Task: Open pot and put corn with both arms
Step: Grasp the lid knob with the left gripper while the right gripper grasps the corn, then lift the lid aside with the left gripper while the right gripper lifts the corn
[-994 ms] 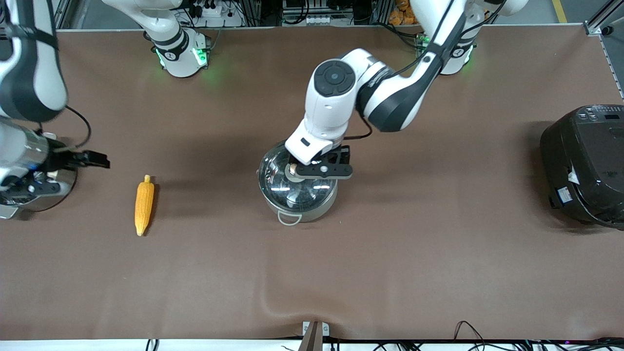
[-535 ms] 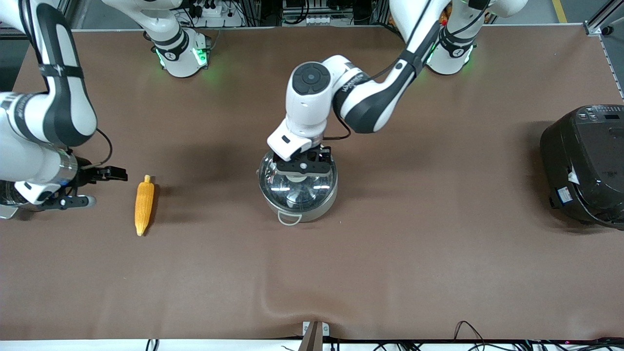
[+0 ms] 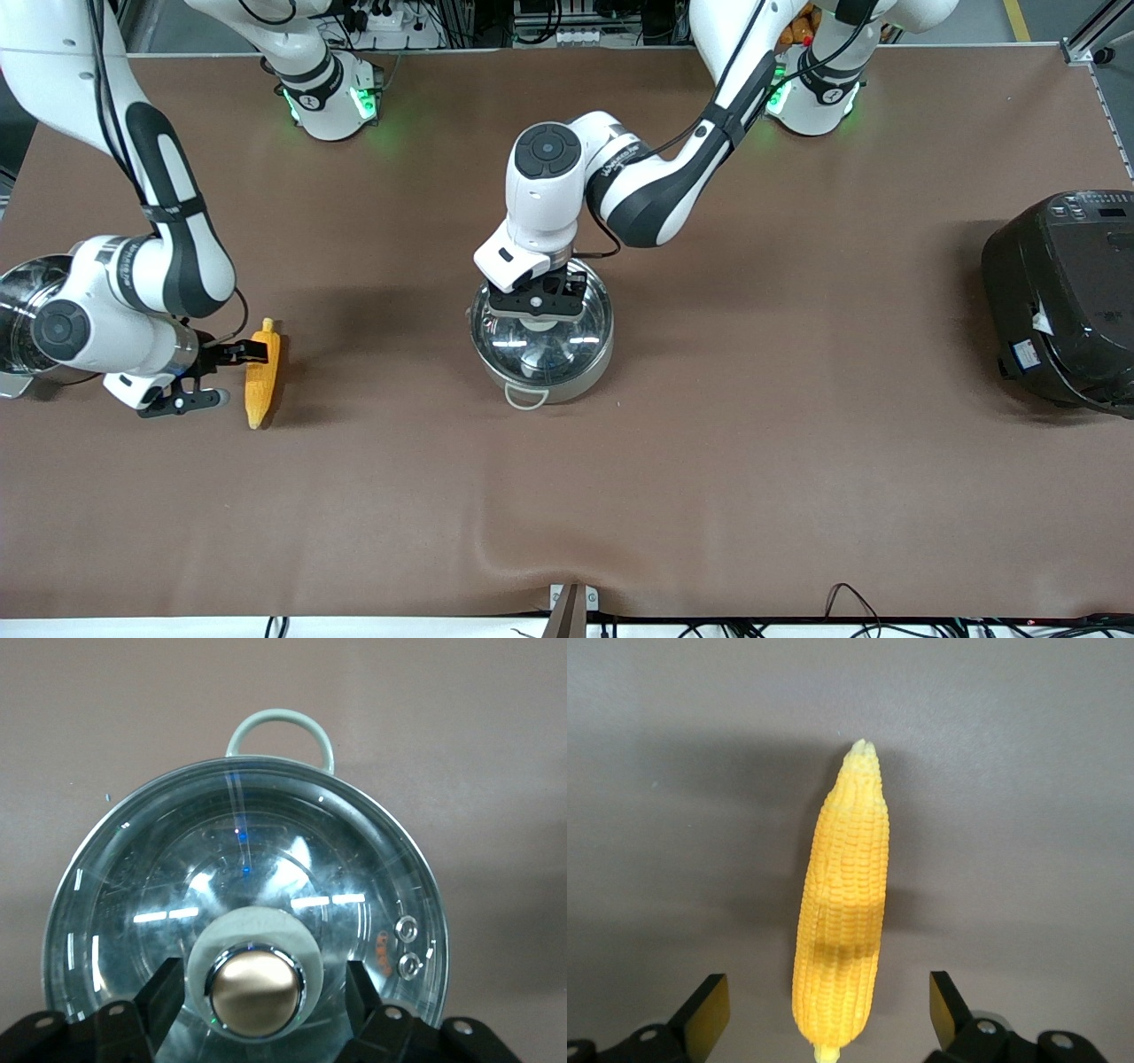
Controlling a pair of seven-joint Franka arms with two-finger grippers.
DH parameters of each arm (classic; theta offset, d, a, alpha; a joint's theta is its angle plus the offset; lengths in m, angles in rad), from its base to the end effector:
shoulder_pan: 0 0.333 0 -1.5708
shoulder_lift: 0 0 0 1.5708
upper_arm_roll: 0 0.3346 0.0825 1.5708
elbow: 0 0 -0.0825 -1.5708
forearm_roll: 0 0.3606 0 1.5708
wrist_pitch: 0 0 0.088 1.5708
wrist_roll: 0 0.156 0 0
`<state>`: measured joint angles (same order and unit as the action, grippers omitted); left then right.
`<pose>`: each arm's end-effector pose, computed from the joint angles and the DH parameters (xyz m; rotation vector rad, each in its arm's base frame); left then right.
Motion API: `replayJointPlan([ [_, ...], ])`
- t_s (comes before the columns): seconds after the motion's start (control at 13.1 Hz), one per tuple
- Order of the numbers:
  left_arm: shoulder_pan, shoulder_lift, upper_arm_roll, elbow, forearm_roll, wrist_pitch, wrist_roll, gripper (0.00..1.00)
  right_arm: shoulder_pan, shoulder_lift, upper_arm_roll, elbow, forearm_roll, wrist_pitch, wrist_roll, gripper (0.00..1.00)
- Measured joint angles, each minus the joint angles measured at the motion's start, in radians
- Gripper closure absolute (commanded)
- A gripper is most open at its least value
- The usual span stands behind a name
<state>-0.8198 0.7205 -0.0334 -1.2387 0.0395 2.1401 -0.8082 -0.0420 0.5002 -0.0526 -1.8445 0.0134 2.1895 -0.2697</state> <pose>0.5085 -0.5680 0.3324 3.0095 -0.0797 0.2000 0.6088 -0.0555 0.2266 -3.1080 -0.2663 0.2417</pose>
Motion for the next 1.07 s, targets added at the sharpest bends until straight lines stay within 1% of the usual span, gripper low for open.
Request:
replayJointPlan([
  [0.15,-0.008,0.009,0.008,0.000,0.000,0.007,0.000,0.19,-0.003,0.026,-0.001,0.000,0.000,0.023,0.000,0.00],
  [0.31,-0.019,0.012,0.013,0.000,0.000,0.007,0.000,0.27,-0.013,0.050,-0.002,0.001,0.000,0.042,-0.002,0.00],
  [0.38,-0.025,0.012,0.014,0.000,0.002,0.007,0.000,0.35,-0.017,0.061,-0.002,0.001,0.000,0.063,-0.002,0.00],
  [0.46,-0.030,0.012,0.017,0.000,0.011,0.004,0.000,0.47,-0.020,0.072,-0.002,0.002,0.000,0.089,-0.003,0.00],
  [0.69,-0.030,0.012,0.023,0.000,0.016,-0.003,0.001,0.48,-0.020,0.105,-0.002,0.034,0.000,0.112,-0.003,0.00],
  [0.76,-0.030,0.012,0.024,-0.001,0.016,-0.004,0.001,0.57,-0.020,0.120,-0.002,0.049,0.000,0.112,-0.003,0.00],
  [0.84,-0.030,0.012,0.025,-0.001,0.017,-0.005,0.001,0.75,-0.020,0.133,-0.002,0.061,0.000,0.112,-0.003,0.00],
  [0.92,-0.030,0.012,0.025,-0.001,0.018,-0.005,0.001,0.95,-0.020,0.144,-0.002,0.069,0.000,0.111,-0.003,0.18],
  [0.99,-0.030,0.012,0.025,-0.001,0.019,-0.006,0.002,1.00,-0.019,0.152,-0.002,0.072,0.000,0.108,-0.003,0.94],
  [1.07,-0.030,0.012,0.025,-0.001,0.019,-0.007,0.002,1.00,-0.019,0.157,-0.001,0.072,0.000,0.103,-0.003,1.00],
])
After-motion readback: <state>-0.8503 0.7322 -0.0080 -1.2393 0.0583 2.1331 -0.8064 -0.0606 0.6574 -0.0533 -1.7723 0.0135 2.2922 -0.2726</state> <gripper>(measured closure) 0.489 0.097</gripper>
